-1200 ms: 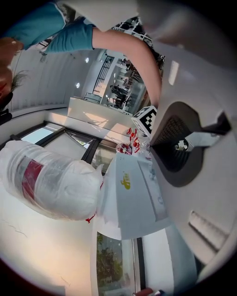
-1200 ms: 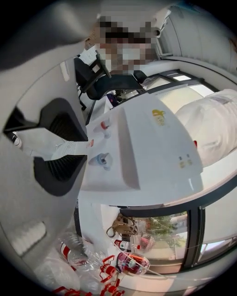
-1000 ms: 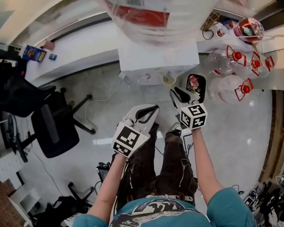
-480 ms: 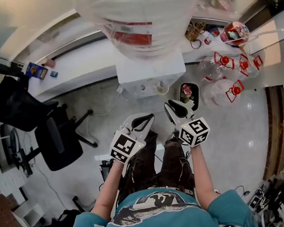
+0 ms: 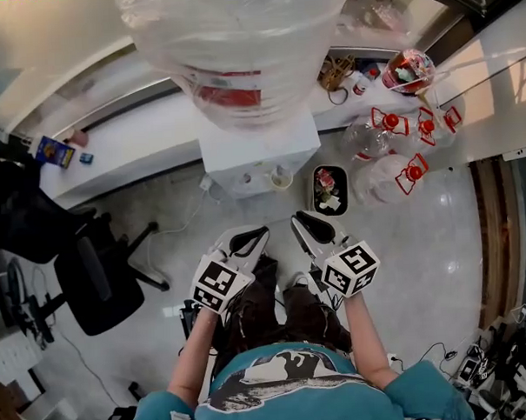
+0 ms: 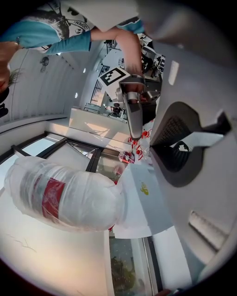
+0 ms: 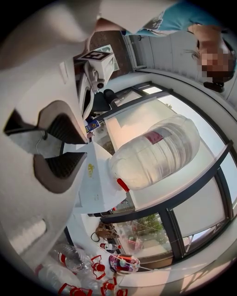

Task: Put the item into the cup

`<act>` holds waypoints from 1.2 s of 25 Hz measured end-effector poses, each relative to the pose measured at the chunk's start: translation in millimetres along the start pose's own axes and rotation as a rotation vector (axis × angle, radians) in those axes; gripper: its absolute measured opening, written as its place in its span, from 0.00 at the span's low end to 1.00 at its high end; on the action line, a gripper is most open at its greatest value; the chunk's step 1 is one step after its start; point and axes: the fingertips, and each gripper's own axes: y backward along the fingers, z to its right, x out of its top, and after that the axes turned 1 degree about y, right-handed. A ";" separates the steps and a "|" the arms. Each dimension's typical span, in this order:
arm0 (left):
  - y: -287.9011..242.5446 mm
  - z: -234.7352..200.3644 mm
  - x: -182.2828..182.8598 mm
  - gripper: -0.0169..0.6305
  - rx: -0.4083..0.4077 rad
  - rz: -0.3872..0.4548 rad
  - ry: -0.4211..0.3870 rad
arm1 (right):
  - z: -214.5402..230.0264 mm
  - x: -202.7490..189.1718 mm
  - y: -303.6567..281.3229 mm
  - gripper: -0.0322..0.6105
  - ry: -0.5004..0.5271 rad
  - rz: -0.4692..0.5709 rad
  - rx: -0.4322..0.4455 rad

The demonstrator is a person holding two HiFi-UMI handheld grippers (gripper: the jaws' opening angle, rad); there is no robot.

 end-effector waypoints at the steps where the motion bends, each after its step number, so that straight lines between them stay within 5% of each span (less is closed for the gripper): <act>1: -0.4 -1.4 1.9 0.05 0.004 0.004 0.004 | -2.2 -0.2 2.0 0.14 0.011 -0.007 0.001; 13: 7.0 22.0 24.0 0.05 0.024 0.056 0.056 | -35.5 -4.8 40.8 0.09 0.060 0.008 0.035; 30: 41.7 131.6 7.4 0.05 0.066 0.071 0.036 | -76.1 -30.6 123.7 0.05 0.069 0.094 0.086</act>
